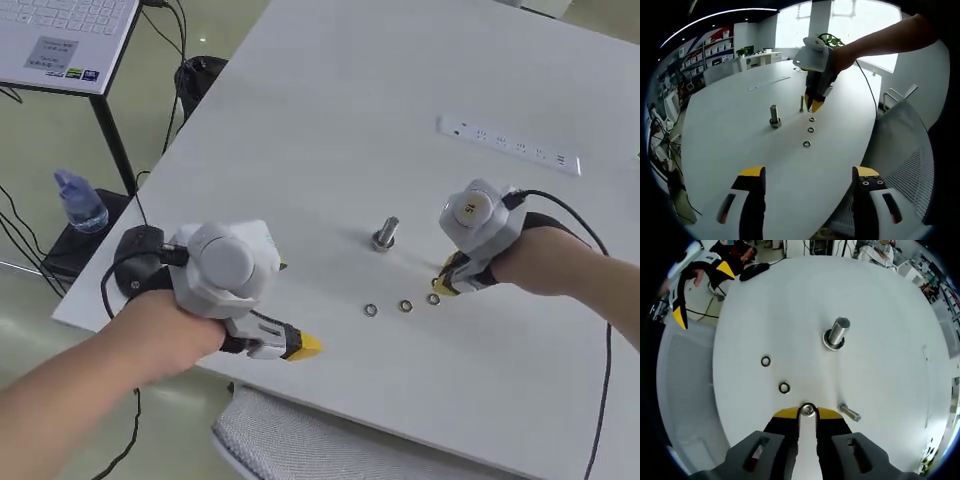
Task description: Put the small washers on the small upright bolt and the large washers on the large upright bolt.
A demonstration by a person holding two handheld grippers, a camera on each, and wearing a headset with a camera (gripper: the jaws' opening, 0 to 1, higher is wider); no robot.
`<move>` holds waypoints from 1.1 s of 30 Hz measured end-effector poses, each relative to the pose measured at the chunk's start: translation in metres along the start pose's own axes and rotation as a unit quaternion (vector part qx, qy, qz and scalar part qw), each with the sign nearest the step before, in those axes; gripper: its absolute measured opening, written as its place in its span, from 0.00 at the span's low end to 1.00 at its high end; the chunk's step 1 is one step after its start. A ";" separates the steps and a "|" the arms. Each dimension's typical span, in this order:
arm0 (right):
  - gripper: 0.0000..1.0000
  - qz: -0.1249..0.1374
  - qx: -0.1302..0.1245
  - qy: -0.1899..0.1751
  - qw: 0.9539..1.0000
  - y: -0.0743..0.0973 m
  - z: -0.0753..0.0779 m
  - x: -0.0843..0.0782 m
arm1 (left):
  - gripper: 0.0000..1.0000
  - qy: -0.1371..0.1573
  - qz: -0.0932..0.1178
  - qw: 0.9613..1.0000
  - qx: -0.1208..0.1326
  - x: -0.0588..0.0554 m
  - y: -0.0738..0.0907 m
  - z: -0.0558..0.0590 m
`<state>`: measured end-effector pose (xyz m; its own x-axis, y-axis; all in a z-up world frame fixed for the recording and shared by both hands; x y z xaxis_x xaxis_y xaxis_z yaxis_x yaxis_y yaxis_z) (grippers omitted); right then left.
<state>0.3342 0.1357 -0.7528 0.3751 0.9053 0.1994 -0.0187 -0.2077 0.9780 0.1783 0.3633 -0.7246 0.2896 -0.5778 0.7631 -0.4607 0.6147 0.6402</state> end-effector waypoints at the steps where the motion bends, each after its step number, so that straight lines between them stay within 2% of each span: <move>1: 0.12 0.001 -0.002 -0.003 1.000 0.002 0.002 -0.003 | 0.71 0.001 0.001 1.000 0.001 0.000 0.000 0.000; 9: 0.12 0.003 -0.015 -0.014 1.000 0.011 0.012 -0.017 | 0.74 0.002 0.003 1.000 0.007 0.003 -0.005 -0.003; 13: 0.12 0.008 -0.023 -0.022 0.999 0.016 0.023 -0.019 | 0.78 0.006 0.007 1.000 0.005 0.005 -0.007 0.000; 24: 0.12 0.028 -0.038 -0.022 0.999 0.028 0.042 -0.010 | 0.90 0.013 -0.001 1.000 -0.003 0.004 -0.013 0.005; 33: 0.12 0.035 -0.039 -0.018 0.998 0.035 0.048 -0.003 | 0.94 0.013 0.009 1.000 0.000 0.009 -0.017 0.000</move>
<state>0.3768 0.1077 -0.7222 0.4025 0.8758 0.2663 -0.1184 -0.2387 0.9639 0.1883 0.3475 -0.7284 0.3036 -0.5527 0.7761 -0.4659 0.6244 0.6269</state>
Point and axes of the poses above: the centre of the closed fingertips' face, and the gripper's own axes: y roughly backward along the fingers, z roughly to its right, x roughly out of its top, the point moved 8 cm from there along y, roughly backward along the fingers, and after that the axes turned 14 degrees about -y, right-handed, at the moved point
